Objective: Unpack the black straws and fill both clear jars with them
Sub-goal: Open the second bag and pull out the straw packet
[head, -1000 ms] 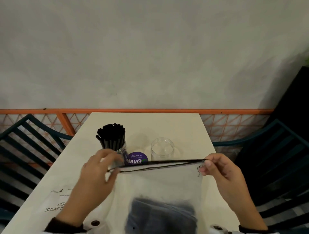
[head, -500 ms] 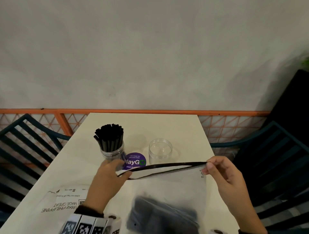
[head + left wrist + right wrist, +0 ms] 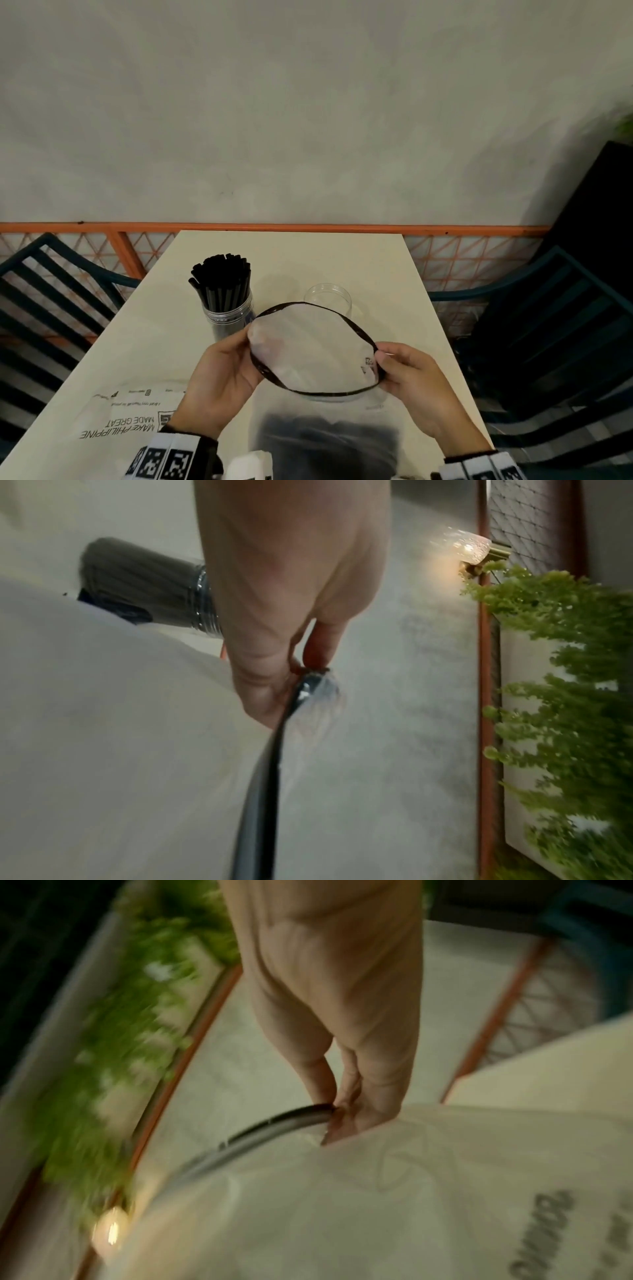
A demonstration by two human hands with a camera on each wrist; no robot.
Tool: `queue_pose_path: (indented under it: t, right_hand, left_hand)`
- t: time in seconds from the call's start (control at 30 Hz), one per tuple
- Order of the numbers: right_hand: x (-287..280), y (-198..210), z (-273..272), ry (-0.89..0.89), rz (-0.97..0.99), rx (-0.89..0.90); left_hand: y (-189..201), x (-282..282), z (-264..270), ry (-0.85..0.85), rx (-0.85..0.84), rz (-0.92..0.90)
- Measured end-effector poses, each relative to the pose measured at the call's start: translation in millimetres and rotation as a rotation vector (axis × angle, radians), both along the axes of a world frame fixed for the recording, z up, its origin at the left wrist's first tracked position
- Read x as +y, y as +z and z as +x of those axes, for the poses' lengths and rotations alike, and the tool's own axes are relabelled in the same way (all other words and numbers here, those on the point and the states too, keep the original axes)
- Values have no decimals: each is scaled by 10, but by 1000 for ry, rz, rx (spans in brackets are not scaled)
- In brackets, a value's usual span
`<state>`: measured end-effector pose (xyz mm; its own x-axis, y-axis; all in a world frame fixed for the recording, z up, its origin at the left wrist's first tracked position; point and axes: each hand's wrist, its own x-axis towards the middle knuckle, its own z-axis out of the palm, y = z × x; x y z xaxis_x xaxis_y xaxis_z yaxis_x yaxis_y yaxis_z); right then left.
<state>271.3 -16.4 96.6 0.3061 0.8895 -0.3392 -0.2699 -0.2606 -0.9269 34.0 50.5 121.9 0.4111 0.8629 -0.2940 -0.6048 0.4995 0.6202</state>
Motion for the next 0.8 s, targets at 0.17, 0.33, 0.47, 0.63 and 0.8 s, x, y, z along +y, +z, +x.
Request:
queue_pose_path:
  t: [0.17, 0.33, 0.47, 0.63, 0.8]
  right_hand:
    - [2, 143, 257, 12, 91, 719]
    - [-21, 246, 277, 118, 221, 639]
    - [-21, 238, 157, 50, 152, -57]
    - [2, 183, 150, -127, 127, -692]
    - [-8, 124, 107, -12, 74, -478]
  left_hand:
    - [-58, -34, -163, -60, -11, 19]
    - [-114, -40, -172, -3, 353, 160]
    - [-134, 25, -184, 223, 903, 312]
    - [-222, 13, -257, 256, 1188, 357]
    - [-165, -78, -148, 121, 748, 210]
